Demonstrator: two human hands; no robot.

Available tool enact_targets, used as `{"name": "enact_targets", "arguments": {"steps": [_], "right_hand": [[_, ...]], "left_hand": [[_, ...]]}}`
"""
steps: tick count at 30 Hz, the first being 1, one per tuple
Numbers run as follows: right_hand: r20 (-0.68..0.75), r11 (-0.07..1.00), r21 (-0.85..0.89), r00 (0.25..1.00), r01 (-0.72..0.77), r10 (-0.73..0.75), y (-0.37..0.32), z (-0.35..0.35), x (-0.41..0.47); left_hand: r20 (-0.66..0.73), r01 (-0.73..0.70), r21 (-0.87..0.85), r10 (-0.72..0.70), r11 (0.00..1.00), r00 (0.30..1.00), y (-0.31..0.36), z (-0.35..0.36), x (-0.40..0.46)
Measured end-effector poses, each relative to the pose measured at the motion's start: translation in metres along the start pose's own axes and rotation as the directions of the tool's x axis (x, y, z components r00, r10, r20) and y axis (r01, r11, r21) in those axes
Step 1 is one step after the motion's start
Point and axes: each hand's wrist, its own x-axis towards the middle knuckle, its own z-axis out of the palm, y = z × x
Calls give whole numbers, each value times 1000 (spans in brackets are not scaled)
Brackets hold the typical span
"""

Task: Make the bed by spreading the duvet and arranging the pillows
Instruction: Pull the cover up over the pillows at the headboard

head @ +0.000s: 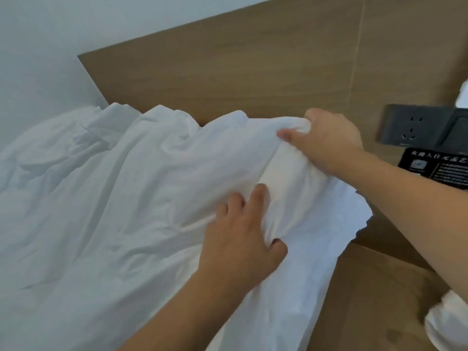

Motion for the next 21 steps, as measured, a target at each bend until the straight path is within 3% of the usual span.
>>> {"name": "enact_targets", "arguments": {"steps": [3, 6, 8, 10, 12, 14, 15, 18, 19, 21], "right_hand": [[209, 997, -45, 975, -64, 72, 21, 18, 6], [502, 958, 31, 833, -284, 230, 48, 47, -7], [618, 945, 54, 754, -321, 221, 51, 46, -7], [662, 967, 30, 730, -252, 170, 49, 38, -1], [625, 988, 11, 772, -156, 115, 40, 27, 6], [600, 992, 70, 799, -102, 39, 29, 20, 8], [636, 977, 159, 772, -143, 10, 22, 16, 6], [810, 764, 471, 560, -441, -176, 1, -3, 1], [824, 691, 531, 488, -490, -287, -6, -9, -2], [805, 658, 593, 368, -464, -465, -20, -14, -14]], "left_hand": [[46, -26, 112, 21, 993, 999, 21, 23, -7], [120, 20, 263, -53, 965, 991, 28, 47, -14], [178, 64, 278, -117, 958, 977, 21, 57, -13], [113, 91, 281, -127, 956, 985, 16, 59, -10], [12, 128, 229, -134, 965, 991, 12, 53, -9], [-119, 192, 134, -177, 972, 977, 6, 38, -10], [-166, 253, 66, -239, 965, 957, 1, 26, -12], [-308, 467, -92, -472, 879, 826, -32, -11, -19], [-311, 558, -136, -570, 819, 761, -45, -20, -22], [-222, 694, -190, -719, 695, 659, -69, -33, -28]]}}
